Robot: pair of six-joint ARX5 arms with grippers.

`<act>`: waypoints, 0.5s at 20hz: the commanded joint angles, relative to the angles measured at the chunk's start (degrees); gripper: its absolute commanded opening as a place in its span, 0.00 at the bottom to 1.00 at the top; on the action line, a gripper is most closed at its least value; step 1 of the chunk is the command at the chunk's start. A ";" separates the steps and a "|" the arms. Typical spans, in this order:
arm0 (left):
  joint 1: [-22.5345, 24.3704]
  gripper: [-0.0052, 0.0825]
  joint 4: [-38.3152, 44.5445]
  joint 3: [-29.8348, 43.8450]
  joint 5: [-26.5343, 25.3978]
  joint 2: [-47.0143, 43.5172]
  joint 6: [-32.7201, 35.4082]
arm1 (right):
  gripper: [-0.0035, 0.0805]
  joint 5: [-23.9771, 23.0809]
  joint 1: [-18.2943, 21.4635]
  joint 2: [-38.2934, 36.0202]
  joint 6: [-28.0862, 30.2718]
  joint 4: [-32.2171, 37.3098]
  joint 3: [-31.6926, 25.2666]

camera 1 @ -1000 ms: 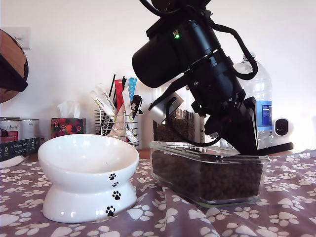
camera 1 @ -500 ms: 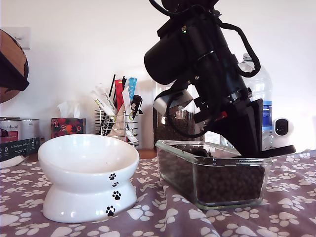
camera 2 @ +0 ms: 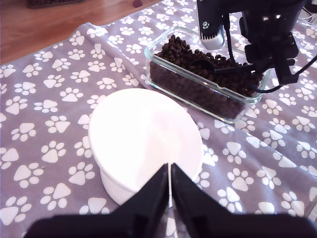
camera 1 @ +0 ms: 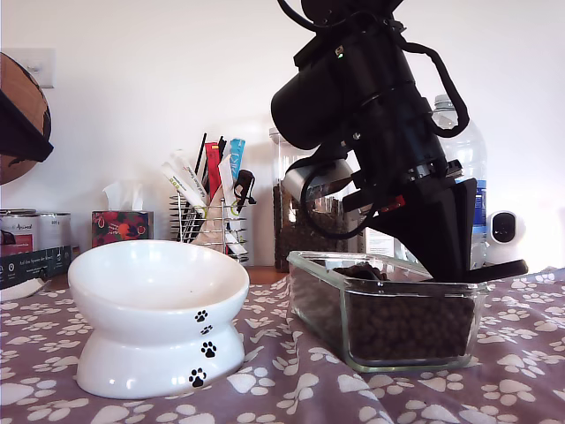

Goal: Measure one spoon of cat food and pour it into the food bowl

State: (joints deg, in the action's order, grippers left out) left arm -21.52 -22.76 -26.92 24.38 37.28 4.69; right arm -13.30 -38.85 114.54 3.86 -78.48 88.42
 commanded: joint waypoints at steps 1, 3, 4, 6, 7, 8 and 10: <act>-0.02 0.04 0.26 -0.48 0.24 0.22 -0.22 | 0.03 1.40 0.66 1.97 -0.87 0.39 -1.25; -0.02 0.04 0.26 -0.48 0.24 0.22 -0.22 | 0.03 2.71 0.94 1.97 -0.90 0.37 0.17; -0.02 0.04 0.26 -0.48 0.24 0.22 -0.22 | 0.03 2.91 1.16 1.97 -0.90 0.37 1.01; -0.02 0.04 0.22 -0.48 0.24 0.22 -0.22 | 0.03 2.91 1.18 1.97 -0.87 0.37 2.29; -0.02 0.04 0.20 -0.48 0.24 0.22 -0.22 | 0.03 2.91 1.31 1.97 -0.85 0.37 2.75; -0.02 0.04 0.17 -0.48 0.24 0.22 -0.22 | 0.03 2.91 1.44 1.97 -0.87 0.37 2.95; -0.02 0.04 0.11 -0.48 0.24 0.22 -0.22 | 0.03 2.99 1.90 1.97 -0.85 0.37 2.97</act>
State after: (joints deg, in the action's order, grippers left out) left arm -21.52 -22.83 -26.92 24.38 37.28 4.67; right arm -10.52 -37.36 114.67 3.05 -78.41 90.56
